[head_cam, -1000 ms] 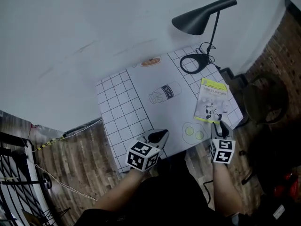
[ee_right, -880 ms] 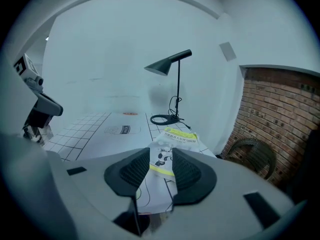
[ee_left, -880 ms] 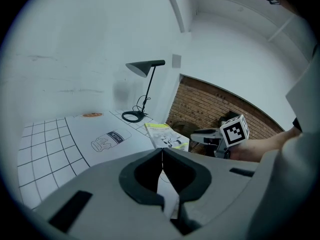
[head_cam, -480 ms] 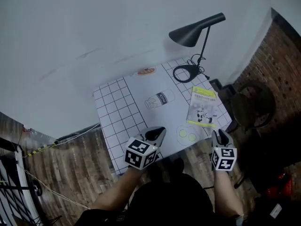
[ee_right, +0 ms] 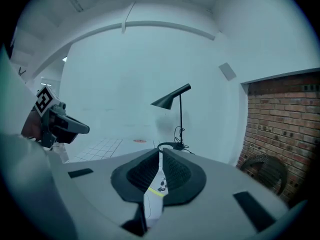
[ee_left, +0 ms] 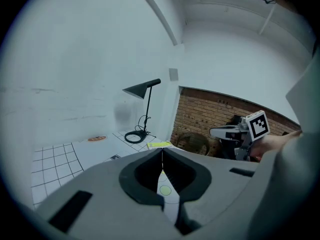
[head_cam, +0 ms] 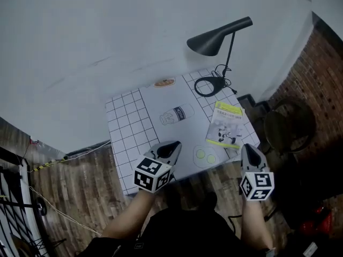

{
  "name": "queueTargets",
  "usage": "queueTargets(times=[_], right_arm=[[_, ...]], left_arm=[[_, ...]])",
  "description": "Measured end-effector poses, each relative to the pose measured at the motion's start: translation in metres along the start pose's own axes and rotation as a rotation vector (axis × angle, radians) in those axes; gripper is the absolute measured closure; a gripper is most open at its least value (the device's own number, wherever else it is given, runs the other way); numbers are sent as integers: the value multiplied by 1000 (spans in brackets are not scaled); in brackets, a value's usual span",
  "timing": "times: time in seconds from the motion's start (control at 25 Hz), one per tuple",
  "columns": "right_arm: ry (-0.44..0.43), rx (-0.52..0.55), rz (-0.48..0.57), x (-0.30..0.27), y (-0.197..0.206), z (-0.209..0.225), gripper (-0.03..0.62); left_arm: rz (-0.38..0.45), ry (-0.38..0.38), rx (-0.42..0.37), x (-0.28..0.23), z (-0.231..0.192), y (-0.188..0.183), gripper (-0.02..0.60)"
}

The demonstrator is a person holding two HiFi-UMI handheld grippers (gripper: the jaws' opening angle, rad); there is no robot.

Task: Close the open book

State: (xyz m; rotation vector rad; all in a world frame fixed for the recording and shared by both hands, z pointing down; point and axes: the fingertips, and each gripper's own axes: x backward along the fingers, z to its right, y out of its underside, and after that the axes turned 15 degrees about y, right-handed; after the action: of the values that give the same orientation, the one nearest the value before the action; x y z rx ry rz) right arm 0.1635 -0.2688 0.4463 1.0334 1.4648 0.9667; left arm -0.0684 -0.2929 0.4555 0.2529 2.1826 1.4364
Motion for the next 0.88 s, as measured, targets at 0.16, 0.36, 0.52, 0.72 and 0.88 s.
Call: queueTargets(times=[0.16, 0.36, 0.52, 0.72, 0.88], right_arm=[[-72, -1, 59, 8, -16, 26, 589], [-179, 25, 103, 11, -31, 54, 590], [-256, 56, 133, 8, -41, 71, 591], [-315, 111, 190, 7, -62, 82, 591], [-313, 111, 211, 7, -69, 81, 591]], left_arm=[[13, -25, -3, -21, 19, -18, 571], [42, -73, -22, -45, 44, -41, 571], [51, -122, -18, -54, 62, -45, 571], [78, -178, -24, -54, 70, -60, 571], [84, -169, -42, -61, 67, -67, 571]])
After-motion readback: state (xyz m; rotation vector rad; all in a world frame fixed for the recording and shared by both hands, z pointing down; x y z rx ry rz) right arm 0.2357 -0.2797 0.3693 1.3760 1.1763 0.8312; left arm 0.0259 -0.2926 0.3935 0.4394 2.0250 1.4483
